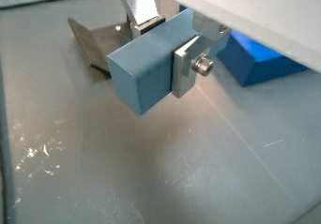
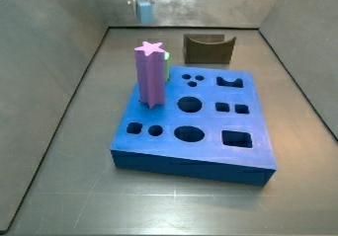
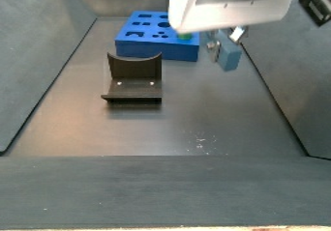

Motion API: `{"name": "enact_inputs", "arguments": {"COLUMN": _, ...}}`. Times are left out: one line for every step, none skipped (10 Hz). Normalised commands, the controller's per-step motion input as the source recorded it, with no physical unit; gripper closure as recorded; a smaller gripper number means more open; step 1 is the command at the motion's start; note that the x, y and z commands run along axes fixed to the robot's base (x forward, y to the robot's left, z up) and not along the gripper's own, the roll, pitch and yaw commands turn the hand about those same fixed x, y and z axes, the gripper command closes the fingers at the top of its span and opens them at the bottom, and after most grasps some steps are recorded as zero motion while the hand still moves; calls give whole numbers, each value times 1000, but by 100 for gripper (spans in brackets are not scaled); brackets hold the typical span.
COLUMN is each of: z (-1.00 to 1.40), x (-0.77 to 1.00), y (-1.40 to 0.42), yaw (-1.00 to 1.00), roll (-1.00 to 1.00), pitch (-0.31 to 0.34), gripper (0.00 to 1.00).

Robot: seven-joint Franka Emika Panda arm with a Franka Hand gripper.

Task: Pick up the rectangle object. Move up. Place the rectangle object on the fixture. Regrasp the rectangle object. Move to above the board. Insert the rectangle object.
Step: Place the rectangle object on the fixture.

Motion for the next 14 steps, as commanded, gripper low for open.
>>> {"name": "enact_inputs", "arguments": {"z": 1000, "x": -36, "y": 9, "yaw": 0, "roll": 177, "pitch": 101, "gripper": 100}}
{"name": "enact_inputs", "arguments": {"z": 960, "x": -36, "y": 3, "yaw": 14, "roll": 187, "pitch": 109, "gripper": 100}}
{"name": "enact_inputs", "arguments": {"z": 828, "x": -29, "y": -1, "yaw": 23, "roll": 180, "pitch": 111, "gripper": 100}}
{"name": "enact_inputs", "arguments": {"z": 692, "x": -23, "y": 2, "yaw": 24, "roll": 172, "pitch": 116, "gripper": 100}}
{"name": "enact_inputs", "arguments": {"z": 508, "x": -14, "y": 7, "yaw": 25, "roll": 168, "pitch": 132, "gripper": 100}}
{"name": "enact_inputs", "arguments": {"z": 369, "x": -7, "y": 6, "yaw": 26, "roll": 156, "pitch": 143, "gripper": 100}}
{"name": "enact_inputs", "arguments": {"z": 276, "x": -2, "y": 5, "yaw": 24, "roll": 137, "pitch": 144, "gripper": 100}}
{"name": "enact_inputs", "arguments": {"z": -365, "x": 1000, "y": -582, "yaw": -1000, "roll": 158, "pitch": 99, "gripper": 100}}
{"name": "enact_inputs", "arguments": {"z": -390, "x": 1000, "y": -579, "yaw": -1000, "roll": 155, "pitch": 100, "gripper": 100}}
{"name": "enact_inputs", "arguments": {"z": -367, "x": 1000, "y": -482, "yaw": -1000, "roll": 175, "pitch": 104, "gripper": 100}}
{"name": "enact_inputs", "arguments": {"z": -316, "x": 1000, "y": -411, "yaw": -1000, "roll": 162, "pitch": 117, "gripper": 100}}
{"name": "enact_inputs", "arguments": {"z": -260, "x": 1000, "y": -350, "yaw": -620, "roll": 151, "pitch": 140, "gripper": 100}}
{"name": "enact_inputs", "arguments": {"z": -246, "x": 1000, "y": -316, "yaw": -400, "roll": 128, "pitch": 123, "gripper": 100}}
{"name": "enact_inputs", "arguments": {"z": -218, "x": 1000, "y": -260, "yaw": -200, "roll": 110, "pitch": 88, "gripper": 100}}
